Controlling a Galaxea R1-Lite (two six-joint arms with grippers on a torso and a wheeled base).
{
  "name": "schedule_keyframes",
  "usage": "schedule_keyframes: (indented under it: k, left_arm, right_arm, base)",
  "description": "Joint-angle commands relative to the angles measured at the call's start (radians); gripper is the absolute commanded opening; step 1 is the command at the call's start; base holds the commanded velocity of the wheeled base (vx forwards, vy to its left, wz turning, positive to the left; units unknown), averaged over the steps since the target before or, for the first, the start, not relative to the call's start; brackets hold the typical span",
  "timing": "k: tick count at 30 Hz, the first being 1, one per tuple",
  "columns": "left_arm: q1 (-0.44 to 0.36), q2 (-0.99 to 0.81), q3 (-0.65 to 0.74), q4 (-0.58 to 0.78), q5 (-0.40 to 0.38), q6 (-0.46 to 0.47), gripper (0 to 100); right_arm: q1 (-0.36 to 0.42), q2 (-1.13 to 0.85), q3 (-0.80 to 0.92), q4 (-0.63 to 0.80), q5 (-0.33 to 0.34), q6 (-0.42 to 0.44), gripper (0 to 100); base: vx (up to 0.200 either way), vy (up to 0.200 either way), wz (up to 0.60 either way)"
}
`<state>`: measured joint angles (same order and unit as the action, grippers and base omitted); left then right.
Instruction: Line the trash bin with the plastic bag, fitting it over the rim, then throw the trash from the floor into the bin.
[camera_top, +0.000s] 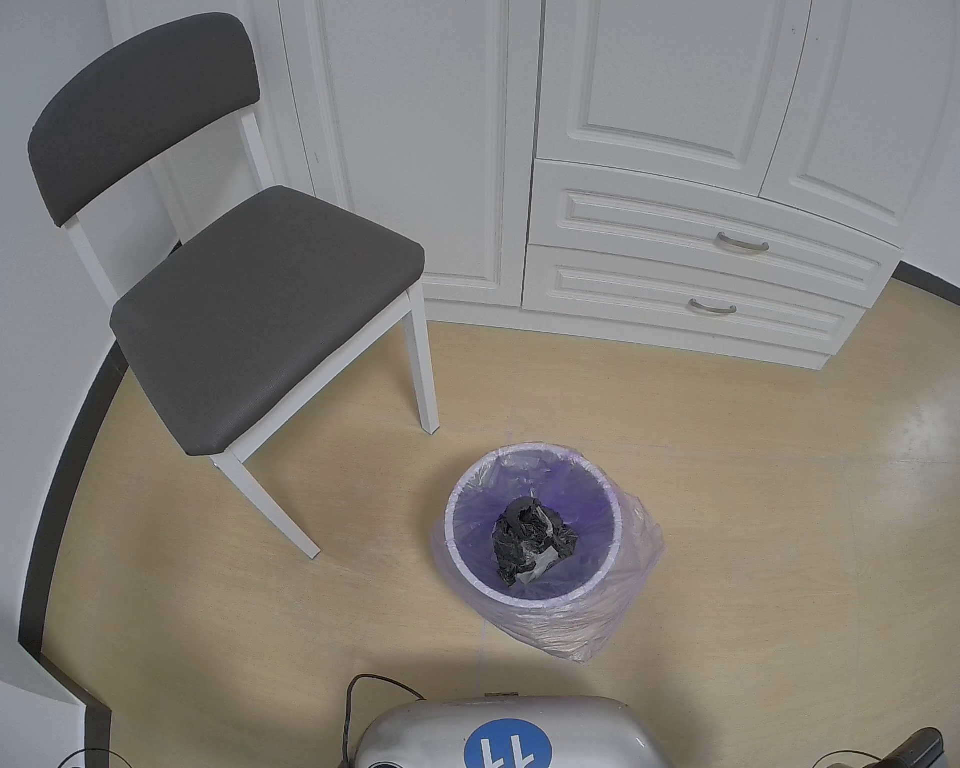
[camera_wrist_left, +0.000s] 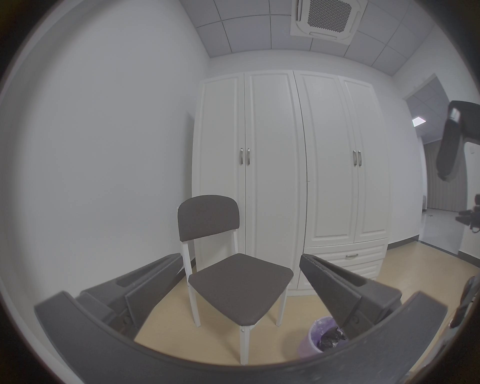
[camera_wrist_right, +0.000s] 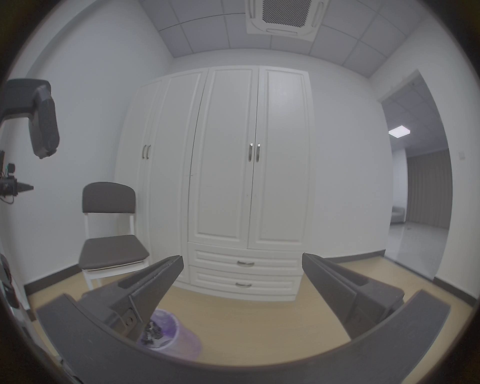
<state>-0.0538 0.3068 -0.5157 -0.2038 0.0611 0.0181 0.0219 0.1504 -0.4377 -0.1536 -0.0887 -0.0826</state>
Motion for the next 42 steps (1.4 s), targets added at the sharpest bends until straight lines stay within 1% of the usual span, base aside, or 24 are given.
schedule_keyframes:
  k: [1,2,4,6,7,9,11,13,16,18,21,26,30,31,33,37,42]
  left_arm:
    - [-0.012,-0.161,0.043,0.057,0.005,-0.003,100]
    - [-0.012,-0.161,0.043,0.057,0.005,-0.003,100]
    - [-0.023,-0.204,0.086,0.078,0.014,-0.004,100]
    - [-0.008,-0.219,0.134,0.069,0.033,-0.023,100]
    - [0.011,-0.229,0.157,0.069,0.054,-0.049,100]
    - [0.040,-0.270,0.186,0.084,0.065,-0.090,100]
    - [0.049,-0.305,0.224,0.100,0.057,-0.096,100]
    - [0.051,-0.307,0.263,0.098,0.062,-0.096,100]
    - [0.051,-0.307,0.295,0.098,0.063,-0.099,100]
    - [0.051,-0.307,0.347,0.096,0.068,-0.101,100]
    - [0.051,-0.307,0.405,0.096,0.092,-0.101,100]
    - [0.051,-0.307,0.511,0.081,0.108,-0.099,100]
    - [0.051,-0.307,0.514,0.135,0.108,-0.115,100]
    - [0.051,-0.307,0.514,0.135,0.108,-0.115,100]
    - [0.051,-0.307,0.514,0.141,0.103,-0.130,100]
    - [0.051,-0.307,0.516,0.155,0.098,-0.139,100]
    - [0.051,-0.307,0.516,0.156,0.089,-0.132,100]
  right_arm:
    - [0.015,-0.080,0.112,0.002,0.021,0.053,100]
    - [0.015,-0.080,0.112,0.002,0.021,0.053,100]
    - [0.012,-0.081,0.200,-0.001,0.035,0.053,100]
    - [0.007,-0.088,0.260,-0.003,0.047,0.050,100]
    - [0.003,-0.097,0.290,-0.003,0.060,0.049,100]
    - [-0.008,-0.127,0.339,-0.003,0.095,0.049,100]
    - [-0.019,-0.150,0.393,-0.009,0.138,0.046,100]
    - [-0.019,-0.150,0.436,-0.011,0.144,0.043,100]
    - [-0.019,-0.150,0.438,0.009,0.142,0.050,100]
    - [-0.019,-0.150,0.438,0.042,0.142,0.056,100]
    - [-0.022,-0.150,0.438,0.131,0.136,0.049,100]
    - [-0.022,-0.150,0.438,0.132,0.135,0.049,100]
    - [-0.022,-0.150,0.438,0.134,0.145,0.056,100]
    - [-0.022,-0.150,0.438,0.134,0.145,0.056,100]
    - [-0.022,-0.150,0.438,0.177,0.152,0.044,100]
    - [-0.022,-0.150,0.438,0.172,0.152,0.037,100]
    - [-0.020,-0.150,0.438,0.172,0.152,0.053,100]
  base:
    - [0.000,0.000,0.00]
    - [0.000,0.000,0.00]
    - [0.000,0.000,0.00]
    - [0.000,0.000,0.00]
    - [0.000,0.000,0.00]
    - [0.000,0.000,0.00]
    - [0.000,0.000,0.00]
    - [0.000,0.000,0.00]
    - [0.000,0.000,0.00]
    - [0.000,0.000,0.00]
    - [0.000,0.000,0.00]
    - [0.000,0.000,0.00]
    - [0.000,0.000,0.00]
    - [0.000,0.000,0.00]
    - [0.000,0.000,0.00]
    - [0.000,0.000,0.00]
    - [0.000,0.000,0.00]
